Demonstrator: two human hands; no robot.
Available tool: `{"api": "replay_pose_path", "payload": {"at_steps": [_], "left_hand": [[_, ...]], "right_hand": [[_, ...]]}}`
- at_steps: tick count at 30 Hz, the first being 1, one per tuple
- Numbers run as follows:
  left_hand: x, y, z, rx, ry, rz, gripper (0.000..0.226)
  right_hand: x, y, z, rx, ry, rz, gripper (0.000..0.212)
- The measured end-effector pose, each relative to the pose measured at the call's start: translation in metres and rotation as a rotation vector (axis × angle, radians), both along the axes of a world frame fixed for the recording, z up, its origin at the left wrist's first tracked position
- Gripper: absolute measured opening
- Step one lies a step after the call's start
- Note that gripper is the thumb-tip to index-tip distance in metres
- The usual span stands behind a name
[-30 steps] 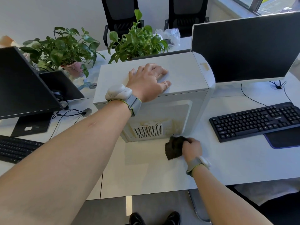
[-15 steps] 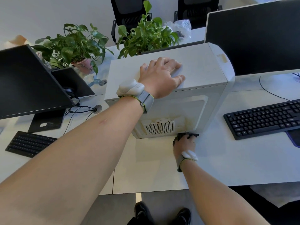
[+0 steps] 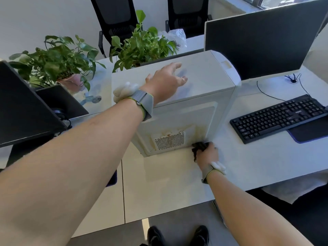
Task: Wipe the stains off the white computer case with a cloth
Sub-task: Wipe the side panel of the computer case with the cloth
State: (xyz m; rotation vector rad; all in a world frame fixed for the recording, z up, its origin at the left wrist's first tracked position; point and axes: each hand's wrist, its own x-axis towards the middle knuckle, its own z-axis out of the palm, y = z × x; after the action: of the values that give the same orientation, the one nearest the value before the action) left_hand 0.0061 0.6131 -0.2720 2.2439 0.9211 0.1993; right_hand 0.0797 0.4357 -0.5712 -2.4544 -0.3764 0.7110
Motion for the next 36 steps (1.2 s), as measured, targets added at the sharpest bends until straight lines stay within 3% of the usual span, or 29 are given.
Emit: {"api": "replay_pose_path", "payload": {"at_steps": [2,3,8,12,16,19,29,32,35,36], "left_hand": [[-0.01,0.009,0.008,-0.217,-0.133,-0.022,0.061],[-0.018,0.014,0.011,-0.231,-0.161,-0.035,0.058],[-0.071,0.049,-0.007,0.444,0.089,-0.173,0.051],[-0.072,0.056,-0.017,0.454,0.063,-0.19,0.051],[-0.072,0.058,-0.021,0.521,0.062,-0.177,0.047],[-0.072,0.058,-0.021,0.535,0.074,-0.172,0.046],[-0.074,0.057,-0.021,0.513,0.07,-0.157,0.045],[-0.075,0.057,-0.02,0.52,0.064,-0.159,0.045],[-0.076,0.057,-0.02,0.522,0.063,-0.157,0.045],[-0.077,0.057,-0.019,0.519,0.066,-0.159,0.045]], "right_hand": [[0.009,-0.006,0.002,0.005,-0.085,-0.103,0.032],[0.01,-0.005,0.005,-0.001,-0.089,-0.119,0.033],[-0.002,0.011,-0.008,-0.129,-0.011,-0.028,0.032],[-0.06,0.039,0.006,-0.08,-0.033,-0.004,0.034],[-0.119,0.071,0.009,-0.164,0.046,0.095,0.039],[-0.159,0.085,0.01,-0.088,0.043,0.196,0.037],[-0.217,0.107,0.014,-0.064,0.059,0.388,0.027],[-0.218,0.114,0.01,-0.076,0.12,0.316,0.027],[-0.212,0.116,0.013,0.034,0.412,0.044,0.038],[-0.209,0.113,0.008,0.089,0.408,-0.036,0.044]]}}
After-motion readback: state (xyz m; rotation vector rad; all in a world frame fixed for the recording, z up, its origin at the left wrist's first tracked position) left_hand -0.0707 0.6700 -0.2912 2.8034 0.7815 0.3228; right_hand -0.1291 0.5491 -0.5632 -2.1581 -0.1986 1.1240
